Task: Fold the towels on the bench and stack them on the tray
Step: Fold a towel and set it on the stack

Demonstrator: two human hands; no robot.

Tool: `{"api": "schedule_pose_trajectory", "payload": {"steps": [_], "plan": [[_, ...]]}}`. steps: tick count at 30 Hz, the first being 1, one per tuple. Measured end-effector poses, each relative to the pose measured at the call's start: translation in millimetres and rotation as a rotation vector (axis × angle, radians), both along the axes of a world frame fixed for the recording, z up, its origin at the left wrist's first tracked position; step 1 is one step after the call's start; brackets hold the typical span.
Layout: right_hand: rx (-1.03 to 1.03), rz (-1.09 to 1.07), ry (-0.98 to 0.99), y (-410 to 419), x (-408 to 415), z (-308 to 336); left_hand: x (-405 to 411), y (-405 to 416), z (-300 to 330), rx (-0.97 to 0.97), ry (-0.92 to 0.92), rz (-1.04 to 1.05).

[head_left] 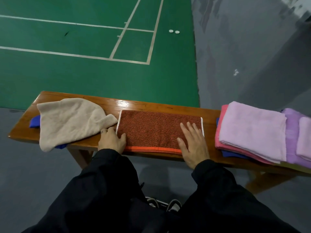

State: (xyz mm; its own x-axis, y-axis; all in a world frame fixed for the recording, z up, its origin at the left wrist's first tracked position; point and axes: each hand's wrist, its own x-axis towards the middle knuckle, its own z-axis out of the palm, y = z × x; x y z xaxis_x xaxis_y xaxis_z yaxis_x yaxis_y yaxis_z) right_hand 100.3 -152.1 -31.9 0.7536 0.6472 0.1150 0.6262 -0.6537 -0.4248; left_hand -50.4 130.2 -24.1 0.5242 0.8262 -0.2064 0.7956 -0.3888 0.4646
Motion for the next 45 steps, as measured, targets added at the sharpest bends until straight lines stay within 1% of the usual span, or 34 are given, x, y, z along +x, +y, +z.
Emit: {"api": "schedule_pose_trajectory", "payload": {"steps": [1,3,6,9,11,13,15,18,21,23,25,26,28,29,30,31,32,33,34,35,36,38,40,42,43,45], "plan": [[0.039,-0.015,0.014,-2,-2,0,2,0,3,-0.036,0.028,-0.002],[0.12,-0.043,0.033,-5,-5,3,7,2,9,-0.146,0.02,0.015],[0.206,-0.068,0.041,-8,-11,9,15,8,18,-0.283,-0.086,0.027],[0.245,-0.071,0.053,-16,-13,16,20,11,30,-0.336,-0.207,0.023],[0.276,-0.076,0.056,-22,-15,19,22,13,39,-0.3,-0.336,0.078],[0.328,-0.095,0.068,-29,-17,23,24,9,53,-0.334,-0.533,0.149],[0.376,-0.11,0.081,-36,-21,25,33,-6,69,-0.371,-0.693,0.101],[0.446,-0.129,0.071,-43,-27,26,57,-50,86,-0.37,-0.793,-0.068],[0.503,-0.168,0.062,-52,-31,25,86,-101,90,-0.352,-0.766,-0.236],[0.515,-0.187,0.066,-59,-33,25,102,-134,82,-0.308,-0.671,-0.354],[0.514,-0.201,0.062,-68,-36,24,111,-164,66,-0.263,-0.526,-0.512],[0.508,-0.209,0.071,-73,-37,24,112,-178,56,-0.217,-0.423,-0.616],[0.495,-0.224,0.104,-81,-38,24,105,-199,36,-0.007,-0.204,-0.807],[0.496,-0.22,0.108,-85,-39,24,97,-203,29,0.102,-0.186,-0.846],[0.507,-0.211,0.093,-88,-39,24,89,-202,26,0.172,-0.235,-0.842],[0.521,-0.2,0.064,-90,-39,25,83,-198,25,0.217,-0.325,-0.789],[0.53,-0.187,0.034,-91,-39,25,79,-191,25,0.242,-0.412,-0.685],[0.53,-0.169,0.008,-90,-39,25,76,-182,25,0.231,-0.45,-0.552],[0.523,-0.149,-0.006,-88,-39,24,75,-171,28,0.166,-0.424,-0.406],[0.511,-0.135,-0.004,-84,-39,23,77,-160,33,0.055,-0.381,-0.274],[0.497,-0.133,0.015,-78,-39,22,80,-150,34,-0.096,-0.33,-0.176],[0.473,-0.153,0.085,-64,-37,18,87,-137,36,-0.376,-0.297,-0.045],[0.442,-0.176,0.154,-52,-36,17,92,-133,39,-0.605,-0.355,0.114],[0.441,-0.2,0.172,-43,-35,21,94,-137,54,-0.937,-0.492,0.254],[0.461,-0.217,0.167,-42,-35,25,94,-142,64,-1.054,-0.548,0.278],[0.542,-0.254,0.157,-44,-35,40,96,-154,94,-1.142,-0.628,0.228]]}}
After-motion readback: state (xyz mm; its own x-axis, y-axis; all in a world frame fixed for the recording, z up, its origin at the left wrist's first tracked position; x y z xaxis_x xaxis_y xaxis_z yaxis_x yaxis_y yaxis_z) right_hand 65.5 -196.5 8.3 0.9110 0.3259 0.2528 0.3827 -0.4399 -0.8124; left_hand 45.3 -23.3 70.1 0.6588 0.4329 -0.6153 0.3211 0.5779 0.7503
